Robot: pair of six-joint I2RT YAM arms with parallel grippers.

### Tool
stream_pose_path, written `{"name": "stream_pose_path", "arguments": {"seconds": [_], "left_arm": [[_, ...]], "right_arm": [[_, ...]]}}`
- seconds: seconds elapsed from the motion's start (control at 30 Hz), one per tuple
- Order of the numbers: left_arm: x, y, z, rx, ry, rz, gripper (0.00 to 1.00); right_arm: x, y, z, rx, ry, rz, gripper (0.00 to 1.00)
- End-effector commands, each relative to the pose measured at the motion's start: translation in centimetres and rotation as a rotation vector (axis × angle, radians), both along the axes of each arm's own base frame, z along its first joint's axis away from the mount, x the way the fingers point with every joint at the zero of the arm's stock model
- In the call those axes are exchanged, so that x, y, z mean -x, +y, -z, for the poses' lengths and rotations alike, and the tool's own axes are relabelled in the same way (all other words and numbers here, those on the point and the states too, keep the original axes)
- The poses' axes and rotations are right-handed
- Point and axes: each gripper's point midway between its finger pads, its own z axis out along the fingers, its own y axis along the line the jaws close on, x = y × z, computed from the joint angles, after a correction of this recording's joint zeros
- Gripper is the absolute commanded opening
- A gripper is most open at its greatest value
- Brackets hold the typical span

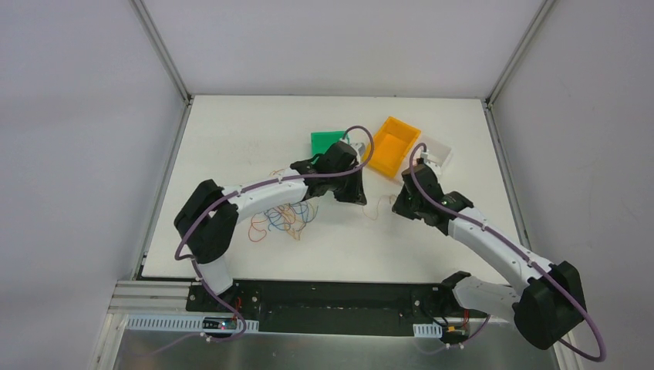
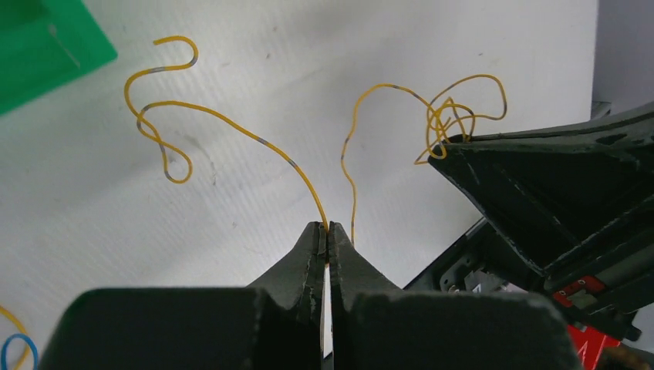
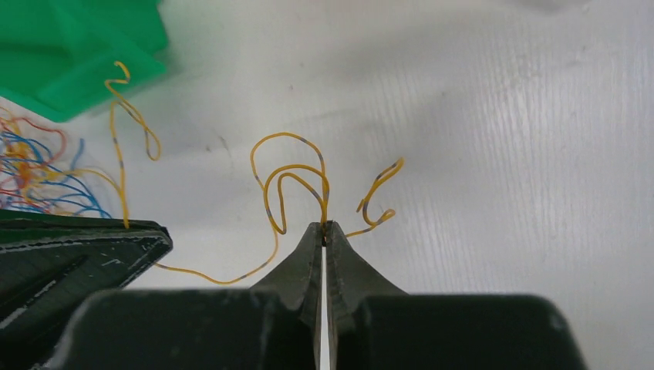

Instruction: Untangle the cables

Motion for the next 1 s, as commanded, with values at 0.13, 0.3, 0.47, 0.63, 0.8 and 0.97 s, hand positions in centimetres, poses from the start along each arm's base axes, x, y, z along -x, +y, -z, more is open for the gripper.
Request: {"name": "stream_pose_path", "arguments": {"seconds": [0.13,0.3,0.47,0.63,0.8,0.97], "left_arm": [[-4.8,-2.0,-8.3,0.123,-0.122,0.067,0.0],[-7.9,0.8,-9.7,0.164,-0.119,0.004,0.0],[-10.0,3.6,-8.5,0.213,-0.036,-0.009,0.0],[-12.0,5.6,-7.0,0.236,0.013,-0.023,0.0],[-13.6,6.3,-4.8,0.256,0.083,-0.024,0.0],[-15.0,8.9,-1.9,0.131,0.091,-0.118,0.0]], "right_arm": [[-6.4,0.9,-9.2,-0.073,-0.21,-0.007,0.0],[-8.2,4.4,-11.8,-0.176,-0.238,-0.114,0.0],[-9.3,8.5,-13.1,-0.282,-0.257,-0.229,0.0],[-10.3,12.7,-12.9,-0.276,-0.24,-0.331,0.0],[-11.9,16.3,-11.1,-0.267,-0.188,-0.388,0.0],[-14.0,18.0,-8.7,-0.262,-0.131,-0.367,0.0]]}}
